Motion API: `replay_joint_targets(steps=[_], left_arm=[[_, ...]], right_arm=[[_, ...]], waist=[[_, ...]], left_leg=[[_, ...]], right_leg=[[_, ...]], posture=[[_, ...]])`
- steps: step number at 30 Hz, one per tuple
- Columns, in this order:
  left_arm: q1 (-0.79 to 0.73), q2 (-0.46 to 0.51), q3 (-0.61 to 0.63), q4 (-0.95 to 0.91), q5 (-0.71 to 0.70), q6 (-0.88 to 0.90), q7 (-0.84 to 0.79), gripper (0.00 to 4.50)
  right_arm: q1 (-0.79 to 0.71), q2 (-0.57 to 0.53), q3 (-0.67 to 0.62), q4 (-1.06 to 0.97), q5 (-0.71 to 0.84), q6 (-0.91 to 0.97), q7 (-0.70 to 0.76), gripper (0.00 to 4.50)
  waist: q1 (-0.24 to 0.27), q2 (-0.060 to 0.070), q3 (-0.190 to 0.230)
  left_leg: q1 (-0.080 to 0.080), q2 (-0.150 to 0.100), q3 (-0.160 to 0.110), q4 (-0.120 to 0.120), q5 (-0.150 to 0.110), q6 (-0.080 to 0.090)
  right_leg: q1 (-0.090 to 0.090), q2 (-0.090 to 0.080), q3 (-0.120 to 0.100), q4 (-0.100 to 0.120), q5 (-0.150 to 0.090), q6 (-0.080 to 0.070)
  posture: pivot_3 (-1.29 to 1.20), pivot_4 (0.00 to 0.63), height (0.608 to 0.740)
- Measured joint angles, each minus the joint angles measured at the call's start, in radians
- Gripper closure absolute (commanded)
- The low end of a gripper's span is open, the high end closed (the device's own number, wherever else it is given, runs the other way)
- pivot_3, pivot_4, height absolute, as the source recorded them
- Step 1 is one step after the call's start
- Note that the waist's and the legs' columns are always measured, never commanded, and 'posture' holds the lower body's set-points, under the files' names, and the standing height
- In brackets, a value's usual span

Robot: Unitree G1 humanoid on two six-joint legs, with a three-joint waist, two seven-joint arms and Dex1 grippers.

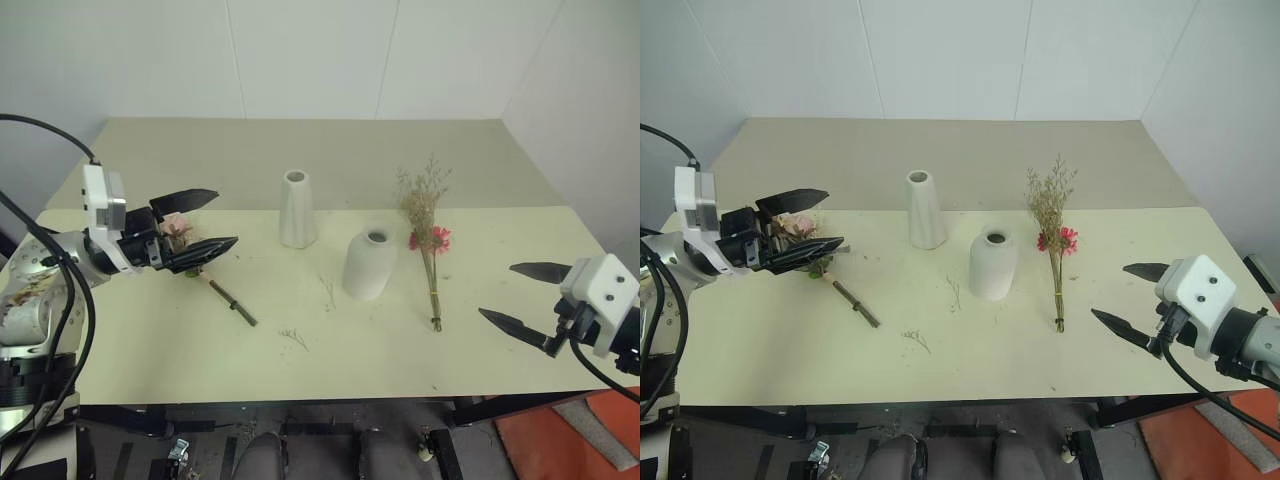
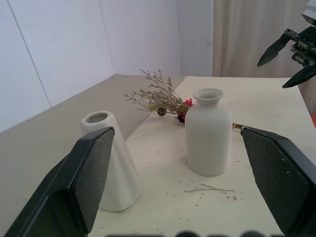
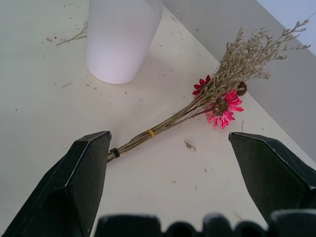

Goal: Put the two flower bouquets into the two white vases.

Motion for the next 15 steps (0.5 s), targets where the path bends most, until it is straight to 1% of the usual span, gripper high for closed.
replay_joint_targets(steps=[7,15], left_arm=[[0.033,0.042,0.025,-0.011,-0.002,0.017,-0.006,0.03],[0.050,0.048,0.041,-0.019,-0.003,0.022,0.000,0.03]], right_arm=[[-0.017,-0.010,0.001,0.010,0.000,0.000,0.000,0.00],[-0.041,-0.011,0.012,0.022,-0.001,0.000,0.000,0.00]], waist=[[-0.001,0.000,0.000],[0.001,0.000,0.000]], left_leg=[[0.000,0.000,0.000,0.000,0.000,0.000],[0.000,0.000,0.000,0.000,0.000,0.000]], right_leg=[[0.000,0.000,0.000,0.000,0.000,0.000],[0.000,0.000,0.000,0.000,0.000,0.000]], posture=[[0.00,0.150,0.740],[0.00,0.150,0.740]])
